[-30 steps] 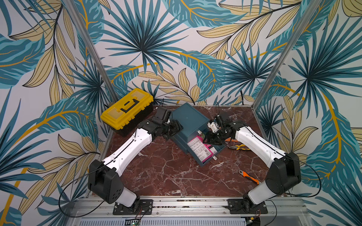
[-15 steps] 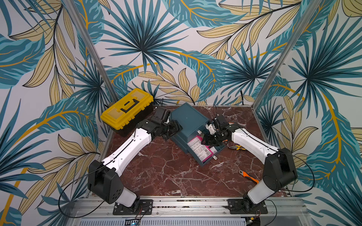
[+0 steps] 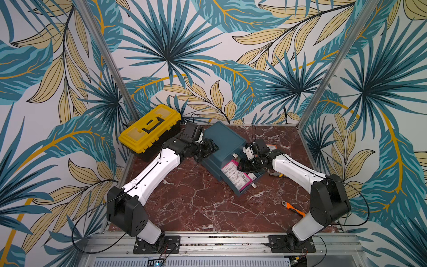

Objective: Take the seed bags out of the drawer
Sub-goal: Pick up the seed packet from the drawer.

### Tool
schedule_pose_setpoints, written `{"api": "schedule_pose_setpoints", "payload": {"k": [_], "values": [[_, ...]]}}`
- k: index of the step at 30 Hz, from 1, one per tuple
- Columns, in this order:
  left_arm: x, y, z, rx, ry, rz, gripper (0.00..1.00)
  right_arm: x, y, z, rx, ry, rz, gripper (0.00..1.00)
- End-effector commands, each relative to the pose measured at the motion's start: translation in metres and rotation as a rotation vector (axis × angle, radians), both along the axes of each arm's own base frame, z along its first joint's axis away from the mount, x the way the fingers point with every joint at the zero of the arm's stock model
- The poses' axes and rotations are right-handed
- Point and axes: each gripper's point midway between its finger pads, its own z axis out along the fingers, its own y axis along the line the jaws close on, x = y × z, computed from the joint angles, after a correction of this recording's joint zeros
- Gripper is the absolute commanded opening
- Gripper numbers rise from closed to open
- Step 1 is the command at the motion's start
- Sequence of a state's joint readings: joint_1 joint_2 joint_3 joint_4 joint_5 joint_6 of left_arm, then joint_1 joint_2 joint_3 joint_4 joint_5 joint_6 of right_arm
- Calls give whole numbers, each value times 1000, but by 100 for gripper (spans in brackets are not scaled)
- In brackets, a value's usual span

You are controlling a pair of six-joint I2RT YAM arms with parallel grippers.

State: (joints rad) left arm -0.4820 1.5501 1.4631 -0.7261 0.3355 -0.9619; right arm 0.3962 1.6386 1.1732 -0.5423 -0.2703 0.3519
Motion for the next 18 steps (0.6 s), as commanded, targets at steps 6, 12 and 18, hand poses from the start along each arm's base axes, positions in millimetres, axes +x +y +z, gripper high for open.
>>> {"api": "schedule_pose_setpoints", "payload": {"k": [6, 12, 18], "values": [[1, -7, -17, -9, 30, -4, 66, -9, 6, -18, 27, 44, 23, 49], [1, -7, -21, -6, 36, -4, 66, -23, 12, -24, 73, 93, 57, 46], [0, -6, -21, -2, 36, -3, 66, -32, 18, -18, 120, 102, 79, 42]]}}
